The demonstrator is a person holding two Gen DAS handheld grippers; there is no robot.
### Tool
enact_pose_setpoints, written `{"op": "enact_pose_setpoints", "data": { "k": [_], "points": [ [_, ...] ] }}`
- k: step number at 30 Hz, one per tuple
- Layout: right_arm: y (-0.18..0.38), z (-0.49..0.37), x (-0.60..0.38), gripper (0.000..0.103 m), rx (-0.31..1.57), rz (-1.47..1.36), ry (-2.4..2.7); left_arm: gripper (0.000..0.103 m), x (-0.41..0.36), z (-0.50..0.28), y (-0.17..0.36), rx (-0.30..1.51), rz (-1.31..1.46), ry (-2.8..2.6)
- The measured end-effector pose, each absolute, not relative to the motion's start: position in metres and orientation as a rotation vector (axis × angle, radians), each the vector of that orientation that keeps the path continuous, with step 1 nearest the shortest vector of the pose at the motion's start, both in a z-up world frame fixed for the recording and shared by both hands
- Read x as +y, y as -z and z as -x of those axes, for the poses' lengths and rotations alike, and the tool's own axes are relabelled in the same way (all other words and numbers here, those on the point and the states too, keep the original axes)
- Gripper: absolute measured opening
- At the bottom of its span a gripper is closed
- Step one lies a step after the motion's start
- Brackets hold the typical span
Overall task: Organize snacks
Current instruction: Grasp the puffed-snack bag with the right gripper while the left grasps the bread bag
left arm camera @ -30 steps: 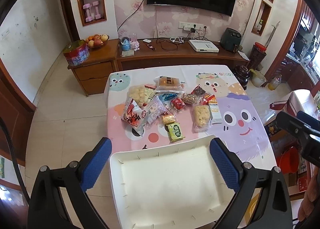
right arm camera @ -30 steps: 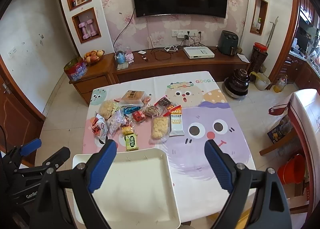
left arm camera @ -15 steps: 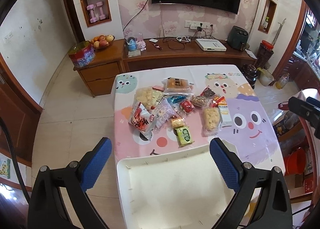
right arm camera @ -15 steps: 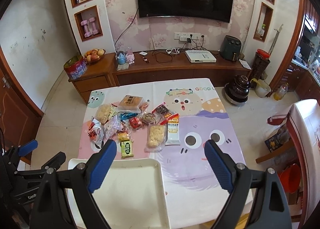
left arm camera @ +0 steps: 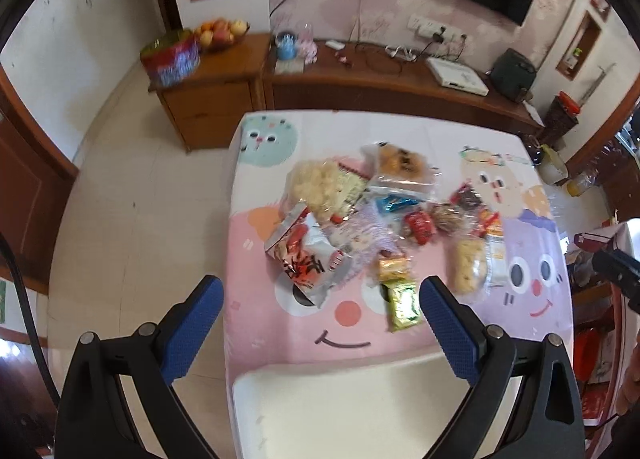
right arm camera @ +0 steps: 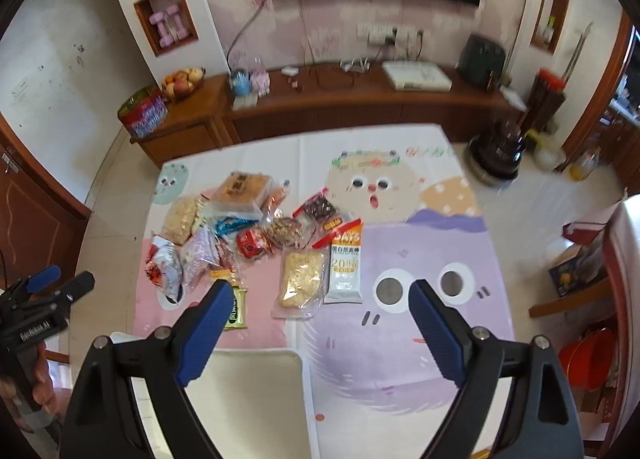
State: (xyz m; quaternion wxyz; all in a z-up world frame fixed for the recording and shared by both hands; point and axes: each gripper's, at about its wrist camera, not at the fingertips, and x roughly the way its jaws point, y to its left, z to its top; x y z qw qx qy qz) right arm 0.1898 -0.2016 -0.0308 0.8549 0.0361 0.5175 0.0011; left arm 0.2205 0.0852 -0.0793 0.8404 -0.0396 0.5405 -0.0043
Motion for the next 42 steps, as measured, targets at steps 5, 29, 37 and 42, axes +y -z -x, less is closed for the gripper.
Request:
{"op": "enact_pose_setpoints", "data": {
  "k": [5,29,37,42],
  "points": [
    [0.081,-0.224,-0.198,0.084,1.178,-0.059,-0.035,0.098,0.099,-0.25,0.119,1.202,0.093,-0.048],
    [0.24,-0.292,-0.143,0.064,1.431,0.101,-0.164,0.097,0.102,-0.325,0.257,1.429,0.311,-0.15],
    [0.249,-0.298,-0.133,0.054,1.442,0.12,-0.201,0.055,0.102,-0.323,0.257,1.388,0.334,-0.125],
    [0.248,-0.291,-0.133,0.054,1.437,0.104,-0.218,0.045,0.098,-0.317,0.25,1.359,0.295,-0.151]
  ]
}}
